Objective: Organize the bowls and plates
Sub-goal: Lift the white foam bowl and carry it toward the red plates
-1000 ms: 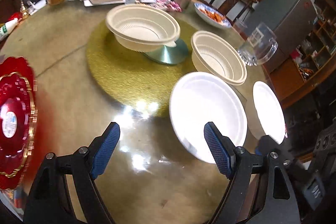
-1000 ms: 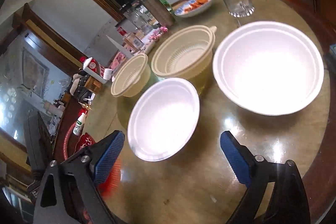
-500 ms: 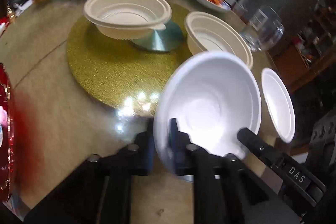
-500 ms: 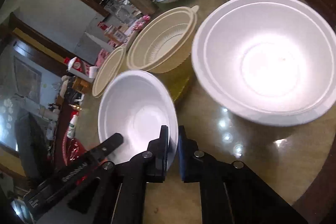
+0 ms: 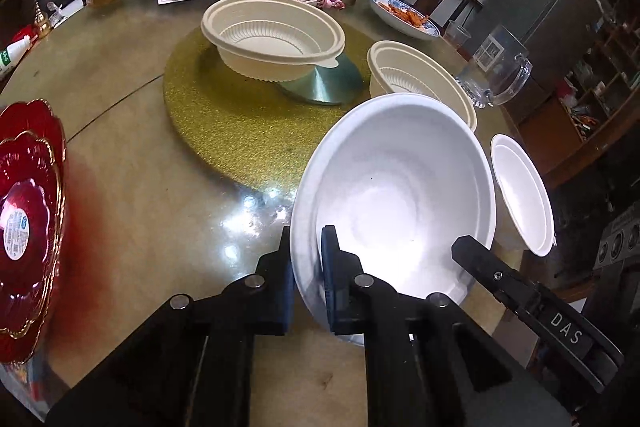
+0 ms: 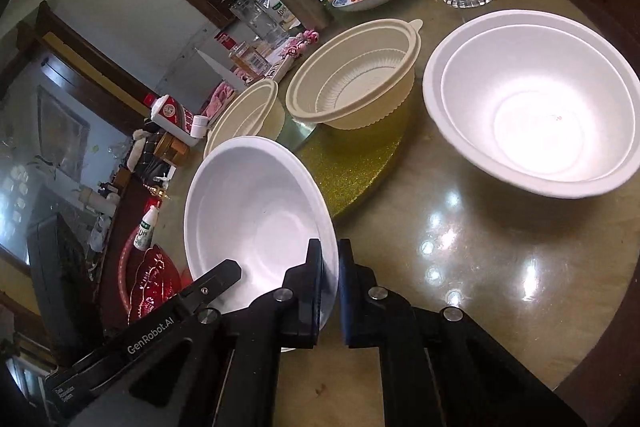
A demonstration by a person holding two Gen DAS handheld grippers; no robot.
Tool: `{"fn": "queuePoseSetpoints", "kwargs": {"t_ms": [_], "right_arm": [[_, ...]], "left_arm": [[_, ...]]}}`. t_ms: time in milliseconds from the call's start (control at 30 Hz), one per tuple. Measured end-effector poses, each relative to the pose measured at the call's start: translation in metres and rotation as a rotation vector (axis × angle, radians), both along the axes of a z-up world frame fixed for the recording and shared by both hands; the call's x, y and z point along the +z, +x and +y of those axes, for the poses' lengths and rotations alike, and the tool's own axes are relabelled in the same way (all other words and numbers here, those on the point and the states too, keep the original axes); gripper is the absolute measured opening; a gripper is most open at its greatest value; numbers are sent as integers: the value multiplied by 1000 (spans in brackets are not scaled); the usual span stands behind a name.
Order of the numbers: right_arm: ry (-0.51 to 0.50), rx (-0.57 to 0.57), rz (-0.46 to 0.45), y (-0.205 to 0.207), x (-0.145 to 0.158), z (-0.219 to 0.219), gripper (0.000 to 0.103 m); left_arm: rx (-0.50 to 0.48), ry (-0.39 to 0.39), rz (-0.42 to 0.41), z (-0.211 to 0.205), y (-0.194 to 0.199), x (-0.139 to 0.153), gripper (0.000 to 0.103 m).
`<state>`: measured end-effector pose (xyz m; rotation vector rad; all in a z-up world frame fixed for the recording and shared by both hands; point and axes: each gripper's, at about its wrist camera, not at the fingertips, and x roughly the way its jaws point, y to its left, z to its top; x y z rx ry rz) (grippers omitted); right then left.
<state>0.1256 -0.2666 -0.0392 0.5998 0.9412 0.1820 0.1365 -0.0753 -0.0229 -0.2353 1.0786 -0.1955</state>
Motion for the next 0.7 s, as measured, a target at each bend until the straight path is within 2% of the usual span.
{"fn": "queuePoseSetpoints", "kwargs": {"t_ms": [233,700], "right_arm": [[-16,16,-23,-7,7,8,7],[-55,84,-47,-16,10,40,8]], "left_arm": [[14,-35,-17,12,-13,4,10],[69,-27,-61,40,-40,8,10]]}}
